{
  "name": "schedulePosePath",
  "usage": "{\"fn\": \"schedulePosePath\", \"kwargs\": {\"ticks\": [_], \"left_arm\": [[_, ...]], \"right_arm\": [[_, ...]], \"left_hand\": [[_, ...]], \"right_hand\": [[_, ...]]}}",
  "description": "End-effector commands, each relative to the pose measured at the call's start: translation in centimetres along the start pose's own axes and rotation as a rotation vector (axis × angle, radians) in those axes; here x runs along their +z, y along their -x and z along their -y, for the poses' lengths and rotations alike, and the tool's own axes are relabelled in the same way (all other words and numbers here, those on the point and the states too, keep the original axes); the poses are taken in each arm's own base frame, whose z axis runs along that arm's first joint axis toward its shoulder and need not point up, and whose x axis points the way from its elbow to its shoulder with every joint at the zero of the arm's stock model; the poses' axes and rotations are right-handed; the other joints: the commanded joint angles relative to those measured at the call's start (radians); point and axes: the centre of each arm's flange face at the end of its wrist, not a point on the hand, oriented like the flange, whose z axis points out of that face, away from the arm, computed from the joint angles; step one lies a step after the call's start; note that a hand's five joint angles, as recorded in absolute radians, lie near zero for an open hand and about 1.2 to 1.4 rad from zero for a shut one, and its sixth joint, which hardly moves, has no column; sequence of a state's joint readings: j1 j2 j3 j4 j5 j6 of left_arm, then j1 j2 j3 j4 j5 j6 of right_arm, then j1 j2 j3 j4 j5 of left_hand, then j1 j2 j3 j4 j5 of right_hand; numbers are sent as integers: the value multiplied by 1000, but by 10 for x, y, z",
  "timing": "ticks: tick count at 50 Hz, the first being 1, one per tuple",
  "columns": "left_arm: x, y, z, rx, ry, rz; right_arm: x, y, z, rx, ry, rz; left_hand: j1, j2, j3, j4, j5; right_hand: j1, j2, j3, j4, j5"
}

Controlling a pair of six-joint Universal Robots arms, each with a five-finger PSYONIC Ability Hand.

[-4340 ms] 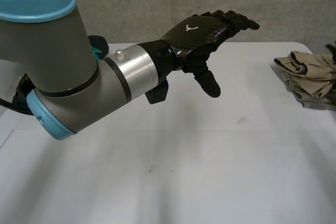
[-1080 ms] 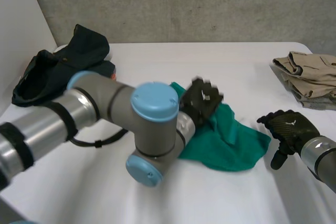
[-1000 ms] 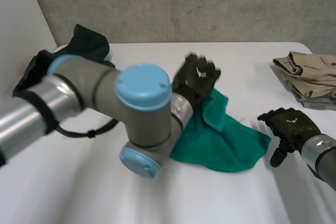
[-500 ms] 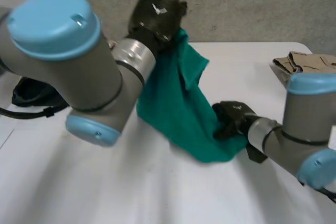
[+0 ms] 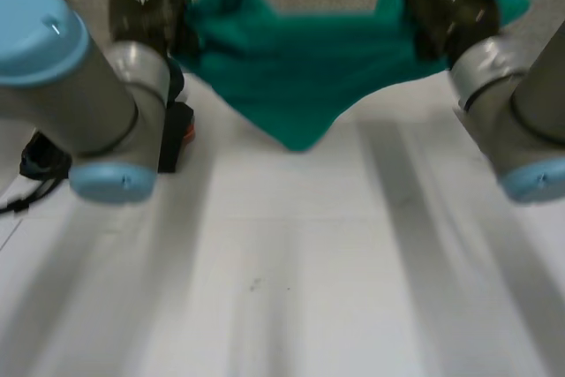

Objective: Fold the laundry.

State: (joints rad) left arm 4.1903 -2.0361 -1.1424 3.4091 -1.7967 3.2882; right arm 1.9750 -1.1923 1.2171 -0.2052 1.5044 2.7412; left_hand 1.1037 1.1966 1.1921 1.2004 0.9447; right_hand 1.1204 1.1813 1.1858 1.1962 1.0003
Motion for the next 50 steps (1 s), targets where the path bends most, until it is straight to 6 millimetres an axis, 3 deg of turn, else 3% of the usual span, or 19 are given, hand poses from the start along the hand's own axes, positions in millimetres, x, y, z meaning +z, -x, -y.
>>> {"fn": "schedulePosePath", "kwargs": {"ticks": [1, 4, 6, 7, 8, 10, 13, 14, 21, 27, 35, 43, 50], "left_arm": [[-51, 11, -83, 25, 368, -20], [-69, 13, -103, 16, 464, -25], [-75, 13, -109, 13, 489, -29], [-79, 13, -112, 17, 506, -32], [-81, 13, -111, 18, 509, -34], [-81, 14, -108, 19, 501, -34], [-79, 13, -89, 4, 449, -57], [-78, 13, -79, -7, 421, -78], [-69, 22, -63, 59, 353, -191], [-69, 23, -70, 316, 306, -395], [-53, 50, -101, 558, 316, -448], [-36, 69, -129, 604, 367, -432], [-34, 92, -152, 572, 473, -425]], "right_arm": [[-48, 53, -88, -68, 356, 201], [-72, 69, -123, -122, 507, 289], [-80, 72, -131, -136, 545, 311], [-84, 72, -135, -136, 565, 317], [-85, 71, -136, -133, 570, 316], [-88, 70, -138, -127, 581, 317], [-87, 69, -135, -127, 574, 313], [-87, 66, -130, -128, 566, 305], [-90, 53, -96, -150, 518, 291], [-92, 41, -68, -140, 524, 309], [-65, 12, -54, -148, 485, 304], [-35, 32, -88, -248, 446, 462], [-18, 49, -118, -240, 438, 550]], "left_hand": [[293, 200, 204, 196, 277], [173, 81, 85, 77, 158], [-46, -139, -135, -143, -62], [-327, -420, -415, -423, -342], [-451, -544, -540, -548, -467], [-573, -666, -661, -669, -588], [-608, -701, -697, -705, -624], [-620, -713, -708, -717, -636], [-688, -780, -776, -784, -703], [-802, -895, -890, -899, -818], [-858, -951, -946, -955, -873], [-855, -948, -943, -952, -871], [-829, -922, -917, -925, -844]], "right_hand": [[276, 215, 210, 200, 221], [276, 215, 210, 200, 221], [276, 215, 210, 200, 221], [276, 215, 210, 200, 221], [265, 204, 200, 189, 211], [61, 0, -5, -15, 6], [-306, -367, -371, -382, -360], [-575, -636, -640, -651, -629], [-946, -1007, -1011, -1022, -1000], [-946, -1007, -1011, -1022, -1000], [-946, -1007, -1011, -1022, -1000], [-854, -914, -919, -929, -908], [-698, -759, -763, -774, -752]]}}
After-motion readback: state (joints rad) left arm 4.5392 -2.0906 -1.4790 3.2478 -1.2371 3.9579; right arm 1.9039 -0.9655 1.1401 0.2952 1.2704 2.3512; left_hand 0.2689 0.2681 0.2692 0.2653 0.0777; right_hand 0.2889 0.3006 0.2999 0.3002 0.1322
